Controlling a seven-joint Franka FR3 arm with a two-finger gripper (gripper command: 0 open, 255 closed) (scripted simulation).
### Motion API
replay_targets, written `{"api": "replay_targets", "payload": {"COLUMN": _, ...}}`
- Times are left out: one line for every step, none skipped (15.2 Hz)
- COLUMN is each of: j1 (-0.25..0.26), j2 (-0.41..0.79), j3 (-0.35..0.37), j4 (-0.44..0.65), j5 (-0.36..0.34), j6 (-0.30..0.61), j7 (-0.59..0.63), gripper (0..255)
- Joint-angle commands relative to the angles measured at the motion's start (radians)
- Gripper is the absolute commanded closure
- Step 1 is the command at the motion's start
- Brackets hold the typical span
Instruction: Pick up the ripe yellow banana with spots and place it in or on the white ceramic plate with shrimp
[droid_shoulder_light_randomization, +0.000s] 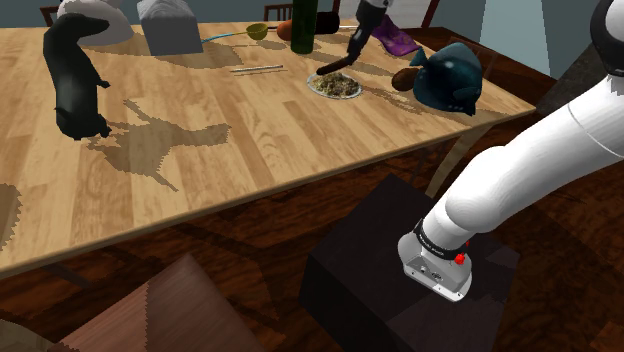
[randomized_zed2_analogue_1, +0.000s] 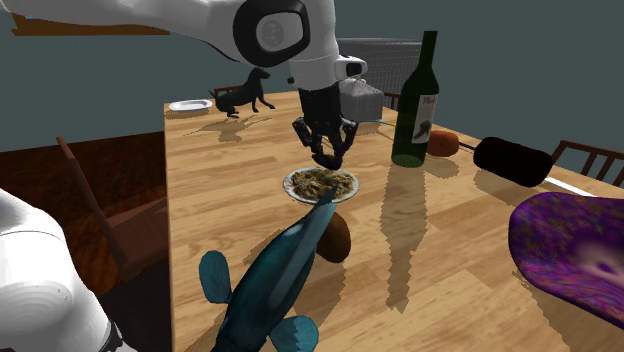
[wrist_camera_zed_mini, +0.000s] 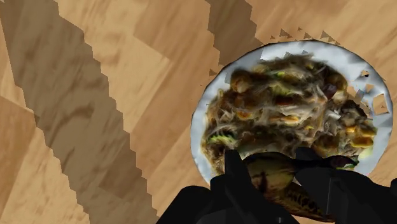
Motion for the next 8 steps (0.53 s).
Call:
{"api": "replay_targets", "payload": {"j1": 0.000, "j2": 0.000, "j3": 0.000, "j4": -0.027, "j5": -0.001, "j6": 0.027, "j7": 0.001, "gripper": 255}}
{"api": "replay_targets", "payload": {"j1": 0.000, "j2": 0.001, "j3": -0.001, "j4": -0.038, "j5": -0.001, "j6": 0.040, "j7": 0.001, "gripper": 255}}
{"api": "replay_targets", "payload": {"j1": -0.001, "j2": 0.004, "j3": -0.002, "j4": -0.052, "j5": -0.001, "j6": 0.056, "j7": 0.001, "gripper": 255}}
{"api": "replay_targets", "payload": {"j1": -0.001, "j2": 0.003, "j3": -0.002, "j4": -0.052, "j5": -0.001, "j6": 0.056, "j7": 0.001, "gripper": 255}}
{"api": "replay_targets", "payload": {"j1": -0.001, "j2": 0.003, "j3": -0.002, "j4": -0.052, "j5": -0.001, "j6": 0.056, "j7": 0.001, "gripper": 255}}
{"api": "replay_targets", "payload": {"j1": -0.001, "j2": 0.003, "j3": -0.002, "j4": -0.052, "j5": -0.001, "j6": 0.056, "j7": 0.001, "gripper": 255}}
{"api": "replay_targets", "payload": {"j1": -0.001, "j2": 0.004, "j3": -0.002, "j4": -0.052, "j5": -0.001, "j6": 0.056, "j7": 0.001, "gripper": 255}}
{"api": "replay_targets", "payload": {"j1": -0.001, "j2": 0.004, "j3": -0.002, "j4": -0.052, "j5": -0.001, "j6": 0.056, "j7": 0.001, "gripper": 255}}
